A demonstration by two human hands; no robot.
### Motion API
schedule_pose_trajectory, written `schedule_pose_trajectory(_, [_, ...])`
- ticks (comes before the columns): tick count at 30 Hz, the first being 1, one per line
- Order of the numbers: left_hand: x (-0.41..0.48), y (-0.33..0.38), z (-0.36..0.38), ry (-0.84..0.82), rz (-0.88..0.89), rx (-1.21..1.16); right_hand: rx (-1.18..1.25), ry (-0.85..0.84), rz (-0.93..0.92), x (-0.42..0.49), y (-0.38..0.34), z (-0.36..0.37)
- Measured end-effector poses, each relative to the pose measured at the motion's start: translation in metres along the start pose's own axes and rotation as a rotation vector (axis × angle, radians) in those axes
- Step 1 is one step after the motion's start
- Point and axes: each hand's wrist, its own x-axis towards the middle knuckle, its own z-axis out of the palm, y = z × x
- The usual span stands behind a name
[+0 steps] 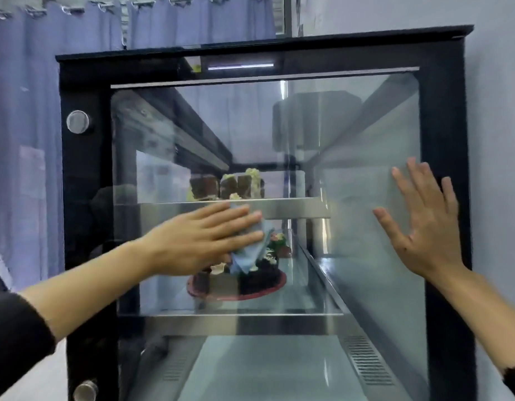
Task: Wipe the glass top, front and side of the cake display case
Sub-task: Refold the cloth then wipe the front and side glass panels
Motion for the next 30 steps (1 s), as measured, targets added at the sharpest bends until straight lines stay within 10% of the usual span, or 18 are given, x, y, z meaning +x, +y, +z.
schedule_pose_trajectory(8, [0.106, -0.071, -0.030, 0.286, -1.065, -0.313, -0.063, 0.008, -0.027, -0.001, 0.002, 0.004])
schedule_pose_trajectory(15, [0.080, 0.092, 0.002, 0.118, -0.300, -0.167, -0.020, 0.023, -0.031, -0.001, 0.005, 0.005])
schedule_pose_trajectory(24, [0.191, -0.026, -0.031, 0.350, -0.931, -0.319, -0.030, 0.055, 0.040, -0.005, 0.026, -0.002])
schedule_pose_trajectory(30, [0.143, 0.134, -0.001, 0.207, -0.273, -0.191, 0.160, 0.066, 0.052, -0.007, 0.028, -0.005])
